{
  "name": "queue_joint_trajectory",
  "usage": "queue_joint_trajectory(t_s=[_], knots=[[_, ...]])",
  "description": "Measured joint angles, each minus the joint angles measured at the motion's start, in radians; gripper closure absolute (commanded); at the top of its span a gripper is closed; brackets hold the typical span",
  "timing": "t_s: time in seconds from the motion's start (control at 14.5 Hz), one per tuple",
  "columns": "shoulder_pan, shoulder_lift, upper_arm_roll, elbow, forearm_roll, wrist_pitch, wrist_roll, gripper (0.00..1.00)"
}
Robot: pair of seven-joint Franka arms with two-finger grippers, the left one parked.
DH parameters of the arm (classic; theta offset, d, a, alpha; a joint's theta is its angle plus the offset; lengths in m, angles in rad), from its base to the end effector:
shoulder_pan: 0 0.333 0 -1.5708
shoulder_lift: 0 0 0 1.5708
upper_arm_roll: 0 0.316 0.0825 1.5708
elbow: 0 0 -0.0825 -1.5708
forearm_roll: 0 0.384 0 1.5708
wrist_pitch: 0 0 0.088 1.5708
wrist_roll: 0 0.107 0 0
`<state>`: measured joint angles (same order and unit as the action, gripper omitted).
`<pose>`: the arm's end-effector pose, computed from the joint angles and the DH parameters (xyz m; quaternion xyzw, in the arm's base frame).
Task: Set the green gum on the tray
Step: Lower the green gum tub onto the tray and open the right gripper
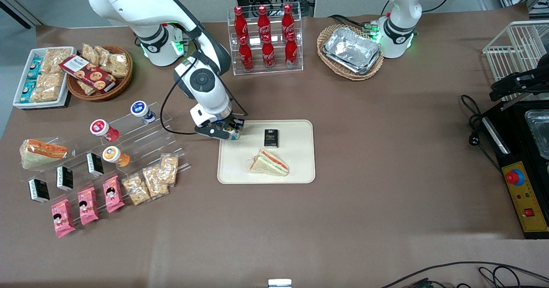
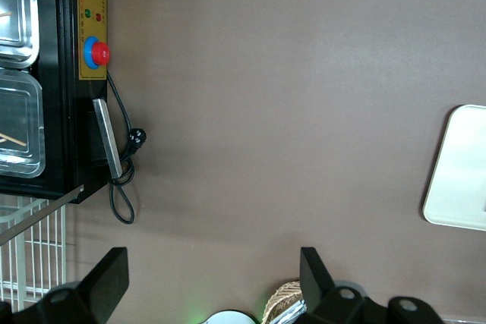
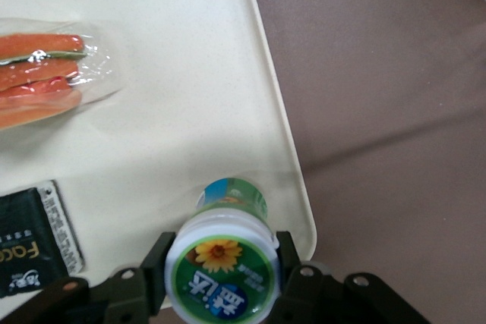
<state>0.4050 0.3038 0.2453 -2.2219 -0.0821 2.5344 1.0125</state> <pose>0.4386 0.3355 0.2428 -0.9881 0.1527 0.0026 0.0158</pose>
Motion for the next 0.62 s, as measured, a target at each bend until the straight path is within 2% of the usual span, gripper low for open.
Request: queue_joint_trajectory(t_s=[0.41, 0.48, 0.55, 0.62], knots=[[0.000, 0.013, 0.000, 0.001, 0.000, 0.006, 0.005, 0.88], [0.000, 0.014, 0.000, 0.001, -0.001, 0.008, 0.005, 0.82], [0.001, 0.017, 0.000, 0.001, -0.001, 0.011, 0.005, 0.56], [0.002, 0.020, 0.000, 0.001, -0.001, 0.015, 0.005, 0.40]])
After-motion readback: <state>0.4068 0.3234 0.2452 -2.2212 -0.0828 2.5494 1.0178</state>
